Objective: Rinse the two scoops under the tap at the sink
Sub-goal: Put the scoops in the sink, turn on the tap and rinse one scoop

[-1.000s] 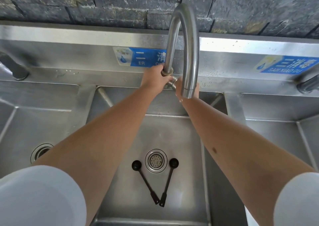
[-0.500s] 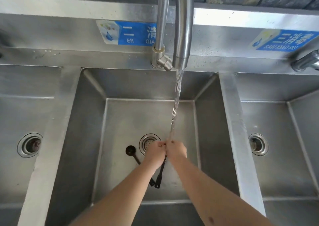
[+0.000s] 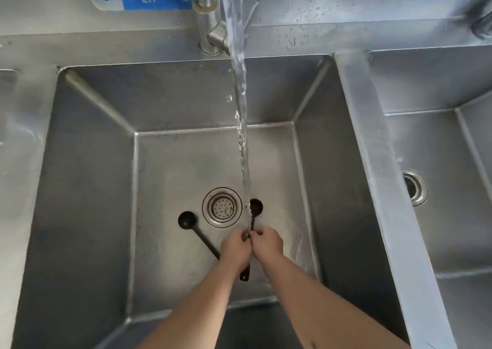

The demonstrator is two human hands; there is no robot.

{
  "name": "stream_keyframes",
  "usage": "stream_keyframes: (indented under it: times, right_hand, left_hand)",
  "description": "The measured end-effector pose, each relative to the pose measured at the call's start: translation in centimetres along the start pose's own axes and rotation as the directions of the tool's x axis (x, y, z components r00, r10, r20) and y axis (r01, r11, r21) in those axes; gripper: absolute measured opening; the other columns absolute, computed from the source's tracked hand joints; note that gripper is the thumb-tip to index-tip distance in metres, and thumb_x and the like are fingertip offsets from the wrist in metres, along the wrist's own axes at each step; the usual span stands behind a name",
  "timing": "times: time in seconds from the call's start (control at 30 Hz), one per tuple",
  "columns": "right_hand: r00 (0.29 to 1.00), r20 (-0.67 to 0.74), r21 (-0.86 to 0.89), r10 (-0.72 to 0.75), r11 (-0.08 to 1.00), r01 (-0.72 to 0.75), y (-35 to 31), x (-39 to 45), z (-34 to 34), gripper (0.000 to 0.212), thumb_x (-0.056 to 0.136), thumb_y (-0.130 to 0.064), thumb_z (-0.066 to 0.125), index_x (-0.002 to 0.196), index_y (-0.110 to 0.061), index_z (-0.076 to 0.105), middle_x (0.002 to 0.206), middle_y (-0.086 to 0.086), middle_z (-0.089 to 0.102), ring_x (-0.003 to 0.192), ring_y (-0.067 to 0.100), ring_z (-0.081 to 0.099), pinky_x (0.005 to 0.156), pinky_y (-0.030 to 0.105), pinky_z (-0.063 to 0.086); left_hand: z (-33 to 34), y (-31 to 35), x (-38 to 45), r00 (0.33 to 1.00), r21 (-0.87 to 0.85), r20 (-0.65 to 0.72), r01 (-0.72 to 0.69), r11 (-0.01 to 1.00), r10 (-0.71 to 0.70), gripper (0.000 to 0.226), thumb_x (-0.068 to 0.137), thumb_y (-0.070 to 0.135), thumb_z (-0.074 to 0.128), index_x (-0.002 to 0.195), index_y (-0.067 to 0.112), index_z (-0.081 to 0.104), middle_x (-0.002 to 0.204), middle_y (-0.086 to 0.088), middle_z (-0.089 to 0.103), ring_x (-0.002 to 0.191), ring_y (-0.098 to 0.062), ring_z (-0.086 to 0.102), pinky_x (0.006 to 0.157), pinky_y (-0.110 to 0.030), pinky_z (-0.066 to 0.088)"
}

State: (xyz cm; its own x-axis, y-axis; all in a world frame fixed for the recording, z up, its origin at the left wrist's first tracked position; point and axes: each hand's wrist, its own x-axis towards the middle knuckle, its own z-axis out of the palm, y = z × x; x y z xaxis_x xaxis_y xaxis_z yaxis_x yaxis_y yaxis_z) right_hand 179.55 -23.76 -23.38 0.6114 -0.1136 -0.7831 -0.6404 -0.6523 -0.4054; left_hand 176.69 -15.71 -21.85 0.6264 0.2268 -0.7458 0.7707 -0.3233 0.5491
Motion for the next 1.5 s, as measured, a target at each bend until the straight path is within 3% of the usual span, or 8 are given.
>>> stream_keyframes:
  times: [0.23,0.37,0.43,0.53,0.73,0.87,1.0,1.5]
  right_hand:
    - [0.999,0.038,-0.002,-0.039,0.999,0.039,0.8,-0.1,-0.3,0.022,0.087,-0.022,0.058,0.068,-0.013,0.067,0.075,0.007,0.067,0.074,0.023,0.058,0.063,0.031,0.041]
    - [0.991,0.131,0.115,-0.034,0.993,0.019,0.4,-3.4,-2.4,0.018,0.088,-0.015,0.058,0.074,-0.013,0.068,0.085,0.019,0.072,0.082,0.033,0.066,0.076,0.045,0.052]
    - [0.986,0.165,0.172,-0.009,0.985,-0.02,0.1,-5.5,-3.5,0.024,0.089,-0.012,0.058,0.067,-0.012,0.068,0.078,0.021,0.071,0.072,0.033,0.066,0.064,0.039,0.049]
    - [0.98,0.195,0.248,0.026,0.966,-0.075,-0.6,-8.6,-5.2,0.038,0.088,-0.005,0.058,0.05,-0.013,0.061,0.057,0.011,0.057,0.05,0.021,0.053,0.049,0.028,0.04]
    - [0.956,0.294,0.256,-0.01,0.964,-0.069,-3.3,-13.2,-7.7,0.016,0.095,-0.008,0.053,0.084,-0.005,0.063,0.063,0.007,0.063,0.044,0.008,0.056,0.045,0.02,0.043]
    - [0.957,0.288,0.349,-0.046,0.935,-0.06,-4.6,-14.7,-9.0,0.016,0.096,-0.007,0.049,0.088,-0.004,0.063,0.063,0.01,0.062,0.04,0.008,0.053,0.042,0.021,0.04]
    - [0.974,0.211,0.338,-0.08,0.941,0.004,-5.1,-15.8,-10.3,0.02,0.095,-0.013,0.049,0.086,-0.007,0.066,0.058,0.008,0.064,0.046,0.018,0.049,0.047,0.029,0.034]
    - [0.916,0.395,0.593,-0.07,0.781,-0.196,-7.4,-17.8,-13.0,0.018,0.096,-0.006,0.041,0.105,-0.004,0.057,0.068,0.01,0.055,0.047,0.018,0.049,0.042,0.025,0.04]
  left_hand:
    - [-0.4,-0.6,-0.3,0.999,0.024,-0.04,0.011,1.0,-0.01,0.019,0.084,0.012,0.059,0.099,0.015,0.071,0.098,-0.007,0.074,0.094,-0.022,0.065,0.077,-0.026,0.045]
    - [-2.0,0.5,-3.0,1.0,-0.052,0.007,0.007,0.999,-0.007,0.014,0.085,0.016,0.057,0.081,0.018,0.07,0.076,-0.007,0.072,0.074,-0.025,0.067,0.069,-0.035,0.051]
    - [-3.0,1.5,-4.6,1.0,-0.129,0.001,0.009,0.992,-0.009,0.021,0.087,0.016,0.053,0.071,0.019,0.066,0.068,-0.005,0.07,0.071,-0.027,0.068,0.063,-0.034,0.049]
    - [-4.8,3.3,-6.6,0.999,-0.204,-0.027,0.016,0.979,-0.022,0.018,0.088,0.018,0.05,0.09,0.013,0.067,0.084,-0.013,0.072,0.085,-0.031,0.069,0.071,-0.04,0.053]
    - [-6.6,5.9,-8.1,1.0,-0.21,-0.031,-0.009,0.978,0.003,0.037,0.087,0.022,0.054,0.124,0.018,0.056,0.103,-0.013,0.07,0.096,-0.035,0.066,0.086,-0.044,0.052]
    - [-6.8,7.4,-8.3,1.0,-0.418,0.002,0.024,0.908,-0.026,0.029,0.089,0.007,0.056,0.116,0.014,0.062,0.099,-0.016,0.071,0.091,-0.035,0.069,0.081,-0.052,0.057]
    - [-7.1,9.3,-8.7,0.999,-0.577,0.051,0.037,0.816,-0.01,0.027,0.09,-0.003,0.048,0.105,0.016,0.061,0.073,-0.014,0.069,0.06,-0.022,0.068,0.054,-0.03,0.05]
    - [-8.3,11.7,-6.7,0.998,-0.711,-0.024,0.028,0.703,-0.063,0.024,0.087,-0.003,0.057,0.103,0.014,0.064,0.082,-0.015,0.067,0.065,-0.023,0.066,0.063,-0.033,0.056]
